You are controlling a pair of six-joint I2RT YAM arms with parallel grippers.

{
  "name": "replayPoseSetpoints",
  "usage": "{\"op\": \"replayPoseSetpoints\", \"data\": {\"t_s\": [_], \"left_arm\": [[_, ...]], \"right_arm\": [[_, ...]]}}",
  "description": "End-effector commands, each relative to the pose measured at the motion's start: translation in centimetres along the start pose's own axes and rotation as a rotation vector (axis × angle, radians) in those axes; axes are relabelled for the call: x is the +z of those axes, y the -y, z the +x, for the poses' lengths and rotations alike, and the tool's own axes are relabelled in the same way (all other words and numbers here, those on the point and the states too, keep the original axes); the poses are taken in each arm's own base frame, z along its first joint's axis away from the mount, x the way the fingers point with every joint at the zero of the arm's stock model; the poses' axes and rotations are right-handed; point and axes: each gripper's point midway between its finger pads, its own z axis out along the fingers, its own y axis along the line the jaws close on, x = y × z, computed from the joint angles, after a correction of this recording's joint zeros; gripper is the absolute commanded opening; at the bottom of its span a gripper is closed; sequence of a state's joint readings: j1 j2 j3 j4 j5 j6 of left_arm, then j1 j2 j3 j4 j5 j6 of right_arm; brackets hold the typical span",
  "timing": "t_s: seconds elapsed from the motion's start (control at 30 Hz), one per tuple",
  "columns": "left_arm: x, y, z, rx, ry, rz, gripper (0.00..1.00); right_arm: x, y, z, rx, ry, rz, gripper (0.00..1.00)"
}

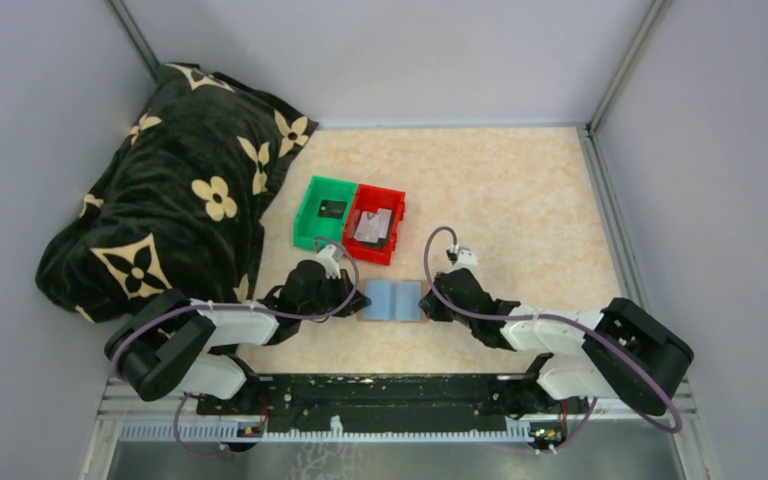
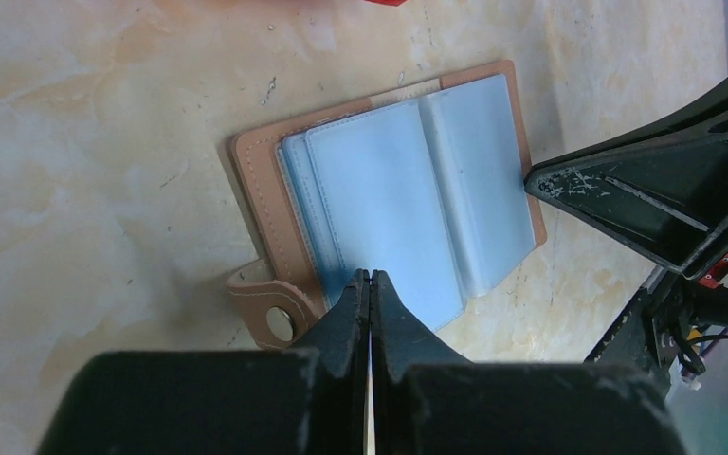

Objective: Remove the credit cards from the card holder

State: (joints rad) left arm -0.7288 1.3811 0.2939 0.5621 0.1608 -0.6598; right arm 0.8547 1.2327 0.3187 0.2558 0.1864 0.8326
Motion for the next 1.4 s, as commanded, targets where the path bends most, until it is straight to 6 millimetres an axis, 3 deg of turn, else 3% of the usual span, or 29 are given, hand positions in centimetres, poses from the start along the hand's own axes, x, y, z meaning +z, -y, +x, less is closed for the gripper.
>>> {"op": "replayPoseSetpoints", "data": {"t_s": [0.0,0.23,0.97,1.37], "left_arm": [[0.1,-0.3,0.4,-0.004,-0.001,-0.004,0.00],[0.1,-0.6,0.7,-0.004,-0.007,-0.010,0.00],[0.5,-0.8,1.2,-0.020,-0.027,-0.010,0.00],[0.8,-0.9,1.6,-0.021,-0.040,-0.009,0.00]], "right_arm": [[0.4,-1.8,-0.9,0.035,0.031,-0.066,0.11],[0.9,-1.5,0.1,0.046,0.002,-0.069,0.22],[1.6,-6.9,-0.8,0.041,-0.031,-0.261,0.22],[1.2,-9.3,-2.6,0.041,-0.005,-0.327,0.21]]}}
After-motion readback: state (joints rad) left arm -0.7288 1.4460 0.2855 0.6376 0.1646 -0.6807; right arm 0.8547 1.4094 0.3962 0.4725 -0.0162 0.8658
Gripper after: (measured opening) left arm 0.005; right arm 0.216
